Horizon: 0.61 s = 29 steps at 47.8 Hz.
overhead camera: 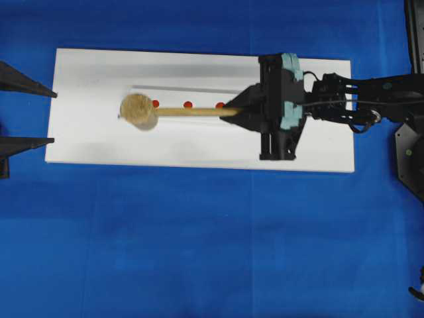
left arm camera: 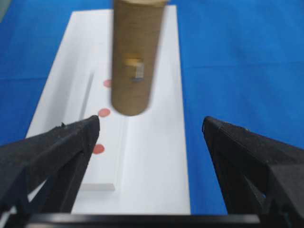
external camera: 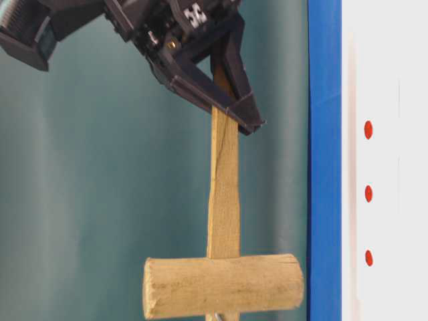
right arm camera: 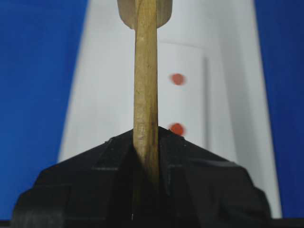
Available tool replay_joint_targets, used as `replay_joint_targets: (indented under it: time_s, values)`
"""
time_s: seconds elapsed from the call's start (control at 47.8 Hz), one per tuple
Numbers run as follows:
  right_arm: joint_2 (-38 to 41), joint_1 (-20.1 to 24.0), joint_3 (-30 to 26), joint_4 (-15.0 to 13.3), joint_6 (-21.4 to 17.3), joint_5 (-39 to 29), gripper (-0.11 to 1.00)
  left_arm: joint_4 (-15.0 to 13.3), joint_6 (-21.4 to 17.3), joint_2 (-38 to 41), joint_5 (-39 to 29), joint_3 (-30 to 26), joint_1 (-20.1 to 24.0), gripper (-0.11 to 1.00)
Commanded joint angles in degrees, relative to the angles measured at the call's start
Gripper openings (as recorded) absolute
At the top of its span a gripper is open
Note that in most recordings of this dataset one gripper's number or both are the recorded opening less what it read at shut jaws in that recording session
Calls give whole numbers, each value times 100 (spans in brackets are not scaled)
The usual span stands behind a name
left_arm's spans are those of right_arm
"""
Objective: Hit the mark with a hammer.
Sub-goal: 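Swing the mallet head down onto the red dots with the right gripper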
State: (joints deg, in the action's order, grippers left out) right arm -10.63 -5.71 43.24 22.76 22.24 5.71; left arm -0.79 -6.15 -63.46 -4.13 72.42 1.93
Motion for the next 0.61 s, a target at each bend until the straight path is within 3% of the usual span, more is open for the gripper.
replay_joint_targets:
  time_s: [0.0, 0.44, 0.586]
  values:
    - [-18, -176, -149, 9, -9, 211, 2, 0, 9, 44, 18, -53, 9, 90]
    - [35, -352, -97, 9, 0, 325, 2, -9, 9, 53, 18, -35, 9, 90]
    - [439, -352, -97, 18, -26, 316, 2, 0, 9, 53, 18, -26, 9, 90]
